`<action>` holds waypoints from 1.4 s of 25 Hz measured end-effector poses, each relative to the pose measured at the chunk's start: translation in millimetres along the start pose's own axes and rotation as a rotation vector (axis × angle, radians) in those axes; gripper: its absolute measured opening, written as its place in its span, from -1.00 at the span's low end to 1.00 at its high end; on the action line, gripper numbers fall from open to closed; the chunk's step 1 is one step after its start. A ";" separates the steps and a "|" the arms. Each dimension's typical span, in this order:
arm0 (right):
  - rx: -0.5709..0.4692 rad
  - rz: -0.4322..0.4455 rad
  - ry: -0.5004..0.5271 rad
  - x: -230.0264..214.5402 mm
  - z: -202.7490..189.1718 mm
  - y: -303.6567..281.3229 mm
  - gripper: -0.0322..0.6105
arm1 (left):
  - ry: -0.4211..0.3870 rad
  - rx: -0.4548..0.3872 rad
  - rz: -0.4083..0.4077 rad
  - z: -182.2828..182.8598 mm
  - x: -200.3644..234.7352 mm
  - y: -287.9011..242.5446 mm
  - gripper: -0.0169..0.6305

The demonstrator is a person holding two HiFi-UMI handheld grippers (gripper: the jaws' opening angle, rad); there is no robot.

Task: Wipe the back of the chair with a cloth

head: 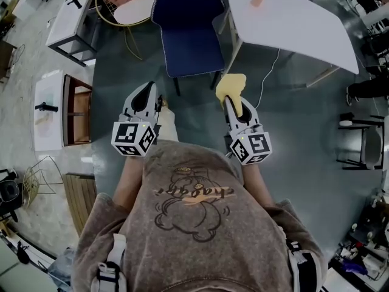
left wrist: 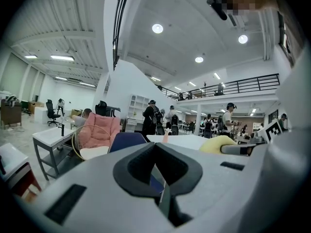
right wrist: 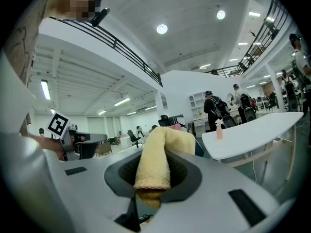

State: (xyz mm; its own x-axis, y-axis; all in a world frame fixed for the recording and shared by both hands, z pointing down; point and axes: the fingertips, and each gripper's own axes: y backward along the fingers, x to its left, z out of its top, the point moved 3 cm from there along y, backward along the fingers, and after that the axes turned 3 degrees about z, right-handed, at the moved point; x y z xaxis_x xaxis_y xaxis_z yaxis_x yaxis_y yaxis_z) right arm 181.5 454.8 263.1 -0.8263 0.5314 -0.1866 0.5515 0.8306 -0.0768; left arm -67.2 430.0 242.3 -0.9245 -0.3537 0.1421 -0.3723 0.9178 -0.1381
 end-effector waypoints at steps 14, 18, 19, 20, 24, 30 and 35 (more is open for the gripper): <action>0.041 -0.039 0.003 -46.7 35.8 -178.2 -0.66 | -0.006 0.081 -0.072 33.0 106.0 -153.3 -0.92; 0.040 -0.080 -0.002 -60.4 44.7 -235.4 -0.66 | 0.004 0.106 -0.097 39.2 145.6 -196.0 -0.92; 0.041 -0.089 -0.005 -63.2 46.1 -247.6 -0.66 | 0.003 0.112 -0.107 40.5 153.1 -206.1 -0.92; 0.041 -0.098 -0.008 -65.5 47.5 -258.3 -0.66 | 0.001 0.118 -0.120 42.1 159.4 -216.1 -0.92; 0.046 -0.135 -0.011 -70.0 50.2 -289.4 -0.66 | -0.002 0.131 -0.178 49.2 177.1 -248.7 -0.92; 0.054 -0.177 -0.020 -79.0 51.1 -316.8 -0.66 | -0.001 0.135 -0.225 60.6 195.2 -286.3 -0.92; 0.058 -0.204 -0.016 -96.5 53.6 -328.1 -0.66 | 0.009 0.141 -0.238 62.4 196.6 -309.8 -0.92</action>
State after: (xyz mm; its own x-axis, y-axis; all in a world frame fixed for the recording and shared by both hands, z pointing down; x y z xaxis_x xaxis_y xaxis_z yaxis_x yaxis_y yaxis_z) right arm 86.4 122.0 253.8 -0.9198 0.3503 -0.1770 0.3793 0.9094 -0.1710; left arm -138.8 64.9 251.9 -0.8091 -0.5542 0.1955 -0.5873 0.7747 -0.2345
